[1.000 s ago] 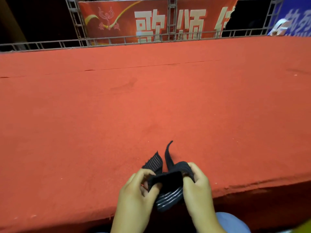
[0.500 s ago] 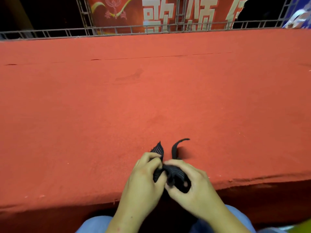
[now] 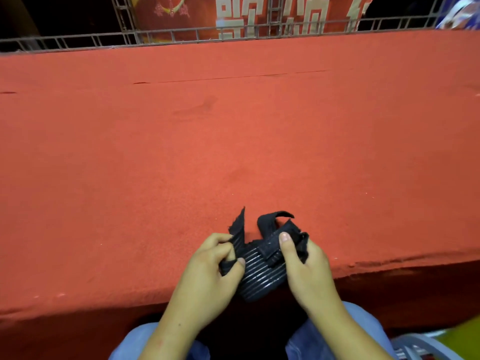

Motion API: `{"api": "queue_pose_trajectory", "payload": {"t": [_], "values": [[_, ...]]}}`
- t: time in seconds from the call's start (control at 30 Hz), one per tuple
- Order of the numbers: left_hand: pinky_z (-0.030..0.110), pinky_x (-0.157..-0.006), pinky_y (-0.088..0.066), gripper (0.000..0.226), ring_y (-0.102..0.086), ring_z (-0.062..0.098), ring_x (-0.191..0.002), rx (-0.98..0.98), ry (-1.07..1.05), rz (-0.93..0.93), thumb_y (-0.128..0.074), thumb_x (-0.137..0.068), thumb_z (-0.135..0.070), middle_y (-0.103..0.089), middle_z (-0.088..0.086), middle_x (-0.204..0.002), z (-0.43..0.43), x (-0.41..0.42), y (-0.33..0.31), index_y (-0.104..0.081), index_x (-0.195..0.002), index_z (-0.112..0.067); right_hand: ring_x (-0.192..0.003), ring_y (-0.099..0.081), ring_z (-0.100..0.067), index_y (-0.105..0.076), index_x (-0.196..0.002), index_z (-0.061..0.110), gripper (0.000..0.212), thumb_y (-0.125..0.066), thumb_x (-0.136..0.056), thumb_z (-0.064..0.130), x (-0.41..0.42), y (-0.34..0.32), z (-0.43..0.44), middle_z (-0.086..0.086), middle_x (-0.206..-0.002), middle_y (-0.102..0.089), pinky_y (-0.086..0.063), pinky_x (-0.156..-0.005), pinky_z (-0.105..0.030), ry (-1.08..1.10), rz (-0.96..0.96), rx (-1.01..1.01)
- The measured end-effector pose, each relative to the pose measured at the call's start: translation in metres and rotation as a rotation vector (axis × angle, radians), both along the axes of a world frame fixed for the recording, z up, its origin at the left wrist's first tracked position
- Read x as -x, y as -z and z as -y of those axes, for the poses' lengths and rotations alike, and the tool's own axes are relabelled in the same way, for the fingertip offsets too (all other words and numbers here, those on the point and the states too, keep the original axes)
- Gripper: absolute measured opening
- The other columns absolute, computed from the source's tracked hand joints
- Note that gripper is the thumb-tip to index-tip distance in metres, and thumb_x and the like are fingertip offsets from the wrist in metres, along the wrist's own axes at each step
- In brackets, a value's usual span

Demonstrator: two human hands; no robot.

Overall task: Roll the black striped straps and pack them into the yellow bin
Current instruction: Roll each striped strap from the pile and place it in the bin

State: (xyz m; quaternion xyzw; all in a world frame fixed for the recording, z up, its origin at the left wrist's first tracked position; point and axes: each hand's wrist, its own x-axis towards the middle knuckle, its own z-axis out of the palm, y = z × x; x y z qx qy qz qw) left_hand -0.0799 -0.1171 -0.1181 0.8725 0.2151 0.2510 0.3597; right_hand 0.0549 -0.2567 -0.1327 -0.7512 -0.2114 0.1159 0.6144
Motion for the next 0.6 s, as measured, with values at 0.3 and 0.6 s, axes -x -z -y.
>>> {"api": "queue_pose_trajectory", "payload": {"t": [0.3,0.6], "values": [[0.029,-0.101,-0.035,0.022,-0.039,0.007,-0.123,-0.081,-0.135,-0.207,-0.062,-0.078,-0.057,-0.045,-0.031,-0.120,-0.001,0.012,-0.001,-0.056,-0.079,-0.035,-0.086,-0.075,-0.007,-0.077,-0.100,0.014,0.029,-0.066,-0.099,0.041,0.002,0.000,0.004,0.007,-0.089,-0.081,-0.052,-0.074,-0.024,0.065,-0.287,-0.174],[0.023,-0.104,-0.049,0.041,-0.061,-0.007,-0.114,0.174,-0.036,-0.142,-0.063,-0.098,-0.029,-0.063,-0.015,-0.134,0.007,-0.029,-0.035,-0.054,-0.138,-0.034,-0.057,-0.057,-0.002,-0.075,-0.065,0.027,0.020,-0.065,-0.080,0.033,0.012,-0.003,0.013,0.007,-0.058,-0.065,-0.046,-0.055,-0.020,-0.102,-0.125,-0.280]]}}
